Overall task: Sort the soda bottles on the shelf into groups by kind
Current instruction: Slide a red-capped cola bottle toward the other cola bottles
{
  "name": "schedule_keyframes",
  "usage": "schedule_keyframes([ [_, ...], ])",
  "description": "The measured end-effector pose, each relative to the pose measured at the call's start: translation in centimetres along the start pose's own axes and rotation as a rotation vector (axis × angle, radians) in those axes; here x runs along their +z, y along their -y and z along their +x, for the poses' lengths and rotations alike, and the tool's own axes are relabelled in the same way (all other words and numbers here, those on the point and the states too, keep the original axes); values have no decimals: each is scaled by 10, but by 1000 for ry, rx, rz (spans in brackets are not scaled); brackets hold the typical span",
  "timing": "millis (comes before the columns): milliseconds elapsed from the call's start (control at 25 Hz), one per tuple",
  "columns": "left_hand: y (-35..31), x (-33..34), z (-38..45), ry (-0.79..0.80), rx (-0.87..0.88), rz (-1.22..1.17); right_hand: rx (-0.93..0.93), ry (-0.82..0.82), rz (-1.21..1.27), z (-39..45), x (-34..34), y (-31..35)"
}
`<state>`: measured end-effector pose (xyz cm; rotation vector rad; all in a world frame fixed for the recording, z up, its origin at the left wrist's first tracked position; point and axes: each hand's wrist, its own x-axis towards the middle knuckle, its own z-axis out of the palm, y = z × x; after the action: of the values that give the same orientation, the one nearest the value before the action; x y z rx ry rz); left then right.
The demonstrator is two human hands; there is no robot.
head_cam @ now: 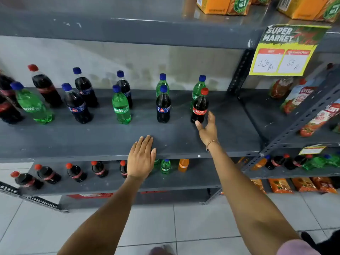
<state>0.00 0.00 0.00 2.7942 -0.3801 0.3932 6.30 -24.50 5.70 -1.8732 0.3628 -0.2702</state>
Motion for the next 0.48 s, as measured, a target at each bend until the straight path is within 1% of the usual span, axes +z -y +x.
schedule_keyframes([
  [80,0,-1,2,-2,-17,-14,-38,15,-19,7,-2,0],
  [200,0,2,0,-37,-5,8,-59,23,35,17,-3,0],
  [360,8,0,-3,1,11,-14,-55,73,33,28,-3,4],
  [480,29,-5,-18,13,10,25,-38,39,47,19,1,5],
])
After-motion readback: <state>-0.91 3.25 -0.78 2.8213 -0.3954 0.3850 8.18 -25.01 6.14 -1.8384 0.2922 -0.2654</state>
